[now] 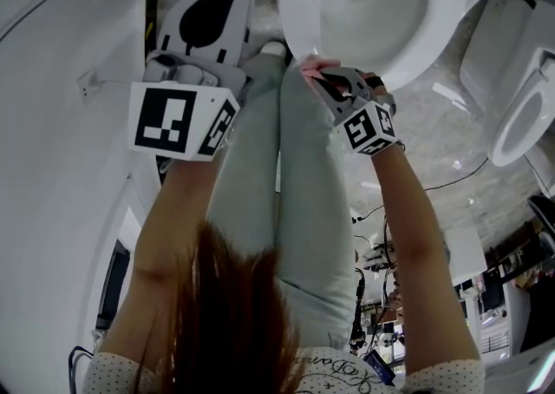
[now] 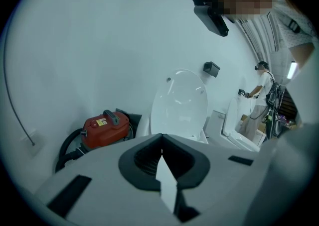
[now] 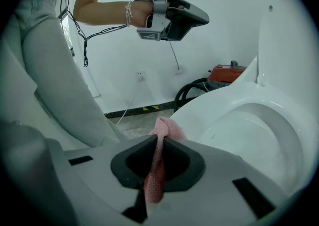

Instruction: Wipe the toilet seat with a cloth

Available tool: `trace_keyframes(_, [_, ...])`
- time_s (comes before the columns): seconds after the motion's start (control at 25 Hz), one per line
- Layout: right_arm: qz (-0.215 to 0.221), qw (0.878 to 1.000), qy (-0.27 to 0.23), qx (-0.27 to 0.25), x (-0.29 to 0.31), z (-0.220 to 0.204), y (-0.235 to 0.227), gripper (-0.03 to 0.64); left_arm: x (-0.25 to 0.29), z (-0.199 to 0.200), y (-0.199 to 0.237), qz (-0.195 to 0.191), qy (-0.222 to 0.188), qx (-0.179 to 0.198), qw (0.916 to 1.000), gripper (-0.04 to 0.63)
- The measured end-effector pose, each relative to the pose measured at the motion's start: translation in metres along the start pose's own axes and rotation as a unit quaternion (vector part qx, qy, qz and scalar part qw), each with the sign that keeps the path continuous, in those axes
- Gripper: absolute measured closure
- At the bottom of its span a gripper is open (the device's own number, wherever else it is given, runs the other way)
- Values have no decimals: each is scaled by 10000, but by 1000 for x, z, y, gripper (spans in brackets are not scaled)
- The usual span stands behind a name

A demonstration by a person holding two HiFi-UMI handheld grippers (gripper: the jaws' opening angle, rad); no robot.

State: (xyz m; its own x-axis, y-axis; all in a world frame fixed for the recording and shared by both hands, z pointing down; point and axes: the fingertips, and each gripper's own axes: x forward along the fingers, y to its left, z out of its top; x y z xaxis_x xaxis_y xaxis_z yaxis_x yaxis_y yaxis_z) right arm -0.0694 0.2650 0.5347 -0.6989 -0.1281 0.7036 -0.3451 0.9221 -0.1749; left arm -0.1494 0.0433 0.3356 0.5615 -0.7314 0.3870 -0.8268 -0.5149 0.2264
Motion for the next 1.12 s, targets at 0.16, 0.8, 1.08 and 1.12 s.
trace_keyframes(0.16, [336, 9985, 45, -426, -1, 1, 0, 586, 1, 2, 0, 41, -16, -27, 10000, 591])
trace_keyframes(0.8, [1317, 9813, 90, -1402, 7, 11, -8, 586, 1, 1, 16, 394, 2, -117, 9992, 591])
trace_keyframes(1.08, [1499, 9756, 79, -1602, 11, 18, -14, 586, 3, 2, 24, 545, -15, -163, 9984, 591])
trace_keyframes(1.12, [1519, 9750, 77, -1622, 12, 19, -14, 586, 3, 2, 24, 556, -19, -166, 9983, 591])
